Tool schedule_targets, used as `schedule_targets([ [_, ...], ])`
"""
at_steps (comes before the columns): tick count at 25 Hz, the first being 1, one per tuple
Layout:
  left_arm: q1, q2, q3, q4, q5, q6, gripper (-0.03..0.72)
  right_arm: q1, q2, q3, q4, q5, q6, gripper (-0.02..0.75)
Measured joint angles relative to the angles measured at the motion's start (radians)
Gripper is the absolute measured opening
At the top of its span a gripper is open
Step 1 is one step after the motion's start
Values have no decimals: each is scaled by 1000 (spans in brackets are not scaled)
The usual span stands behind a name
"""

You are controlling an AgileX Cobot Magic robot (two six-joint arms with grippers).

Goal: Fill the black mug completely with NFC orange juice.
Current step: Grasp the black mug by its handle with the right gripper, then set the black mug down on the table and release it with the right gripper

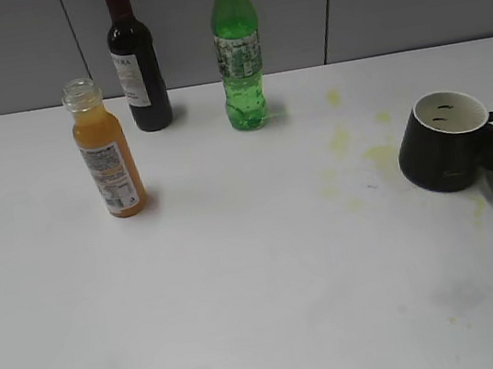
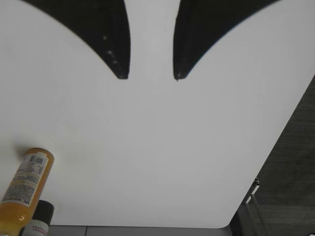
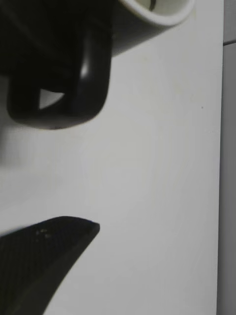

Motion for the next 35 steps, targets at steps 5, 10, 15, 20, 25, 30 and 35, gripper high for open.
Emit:
schedule_targets([
  [5, 0, 0, 0, 0, 0, 0, 239, 0, 35, -52, -27, -6, 11, 582],
  [10, 0, 0, 0, 0, 0, 0, 239, -1, 53, -69, -95, -13, 18, 287],
  [15, 0, 0, 0, 0, 0, 0, 239, -1, 55, -71, -129, -18, 18, 85],
  [20, 0, 0, 0, 0, 0, 0, 239, 6, 22, -72, -130, 15, 11, 84],
  [25, 0, 0, 0, 0, 0, 0, 239, 76, -75, -70, -115, 62, 0, 73],
  [30, 0, 0, 0, 0, 0, 0, 239, 239, -138, -69, -43, 59, 29, 71],
  [35, 0, 0, 0, 0, 0, 0, 239, 452, -140, -69, 80, 59, 41, 71],
])
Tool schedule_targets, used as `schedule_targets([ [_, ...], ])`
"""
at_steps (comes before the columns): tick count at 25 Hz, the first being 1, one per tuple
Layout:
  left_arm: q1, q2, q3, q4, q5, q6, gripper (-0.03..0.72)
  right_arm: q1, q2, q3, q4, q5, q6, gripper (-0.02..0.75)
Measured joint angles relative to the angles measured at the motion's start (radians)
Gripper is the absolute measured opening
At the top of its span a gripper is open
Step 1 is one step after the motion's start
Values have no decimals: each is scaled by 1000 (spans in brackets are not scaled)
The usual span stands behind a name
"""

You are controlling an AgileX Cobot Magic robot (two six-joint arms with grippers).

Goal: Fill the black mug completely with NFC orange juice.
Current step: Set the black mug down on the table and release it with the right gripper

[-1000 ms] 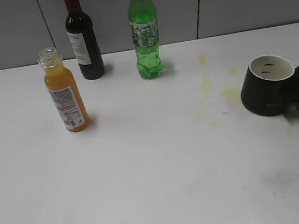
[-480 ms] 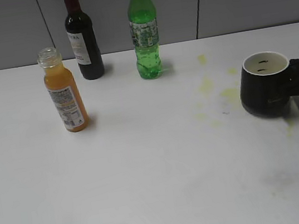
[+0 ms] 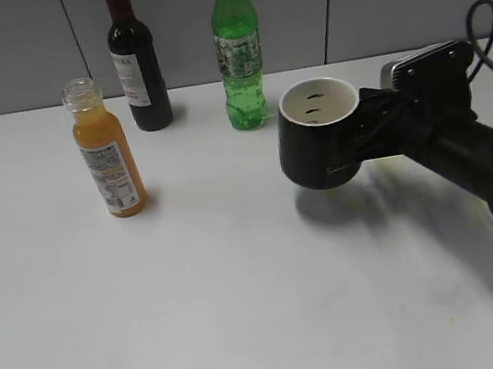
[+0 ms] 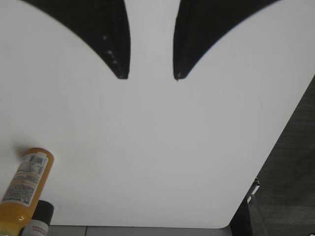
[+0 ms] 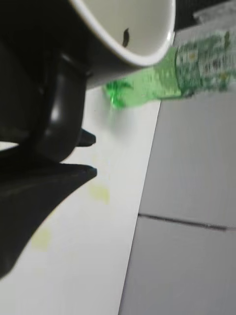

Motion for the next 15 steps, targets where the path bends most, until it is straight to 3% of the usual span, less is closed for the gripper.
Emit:
schedule_targets([
  [7, 0, 0, 0, 0, 0, 0, 239, 216, 13, -14, 186, 0, -11, 71],
  [15, 0, 0, 0, 0, 0, 0, 239, 252, 133, -109, 234, 2, -39, 71],
])
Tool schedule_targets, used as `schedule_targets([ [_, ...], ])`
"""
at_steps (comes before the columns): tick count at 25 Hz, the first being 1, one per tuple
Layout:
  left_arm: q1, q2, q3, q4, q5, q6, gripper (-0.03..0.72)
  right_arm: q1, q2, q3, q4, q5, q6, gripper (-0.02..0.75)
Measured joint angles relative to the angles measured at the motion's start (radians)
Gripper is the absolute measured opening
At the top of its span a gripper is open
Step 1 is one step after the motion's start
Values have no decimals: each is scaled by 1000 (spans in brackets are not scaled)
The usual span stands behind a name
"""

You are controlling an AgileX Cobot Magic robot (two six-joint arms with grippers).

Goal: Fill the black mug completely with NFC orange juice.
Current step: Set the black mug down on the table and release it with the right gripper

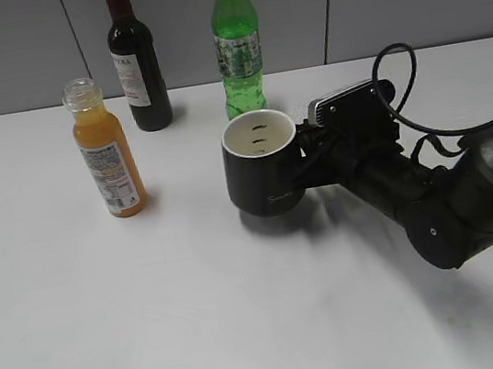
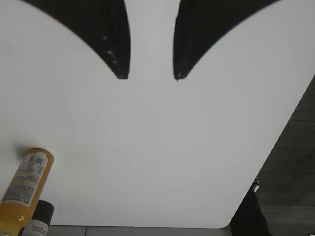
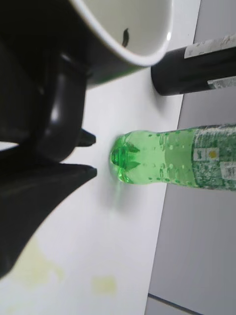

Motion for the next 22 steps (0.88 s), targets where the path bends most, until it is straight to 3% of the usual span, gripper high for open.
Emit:
schedule_targets([
  [22, 0, 0, 0, 0, 0, 0, 239, 0, 147, -69, 9, -40, 63, 79],
])
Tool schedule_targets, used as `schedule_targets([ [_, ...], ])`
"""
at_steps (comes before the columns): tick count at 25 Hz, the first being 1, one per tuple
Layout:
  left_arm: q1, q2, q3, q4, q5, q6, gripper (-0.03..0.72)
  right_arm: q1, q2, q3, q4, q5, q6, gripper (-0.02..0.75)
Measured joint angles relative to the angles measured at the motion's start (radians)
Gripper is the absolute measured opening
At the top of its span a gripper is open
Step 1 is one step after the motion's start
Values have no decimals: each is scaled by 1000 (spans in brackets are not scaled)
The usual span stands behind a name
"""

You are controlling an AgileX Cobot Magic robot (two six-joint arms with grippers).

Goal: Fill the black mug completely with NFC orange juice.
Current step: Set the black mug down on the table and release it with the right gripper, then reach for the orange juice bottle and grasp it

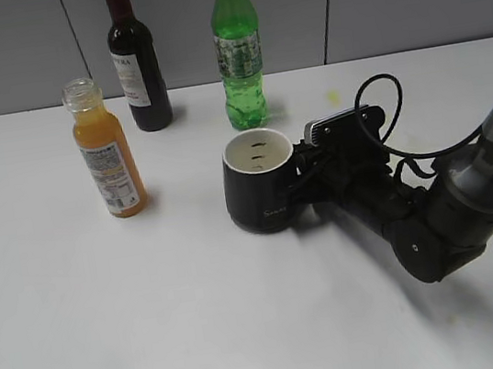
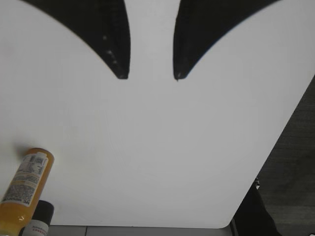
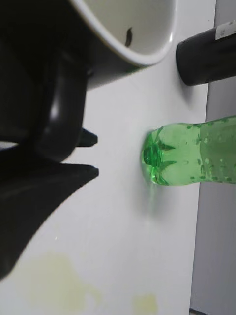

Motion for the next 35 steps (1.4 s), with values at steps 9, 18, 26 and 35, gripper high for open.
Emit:
schedule_targets([
  [9, 0, 0, 0, 0, 0, 0, 239, 0, -8, 31, -9, -11, 12, 258],
  [18, 0, 0, 0, 0, 0, 0, 239, 0, -30, 82, -26, -27, 14, 445],
  [26, 0, 0, 0, 0, 0, 0, 239, 0, -76, 144, -34, -16, 14, 567],
  [35, 0, 0, 0, 0, 0, 0, 239, 0, -157, 266, -32, -16, 0, 572],
])
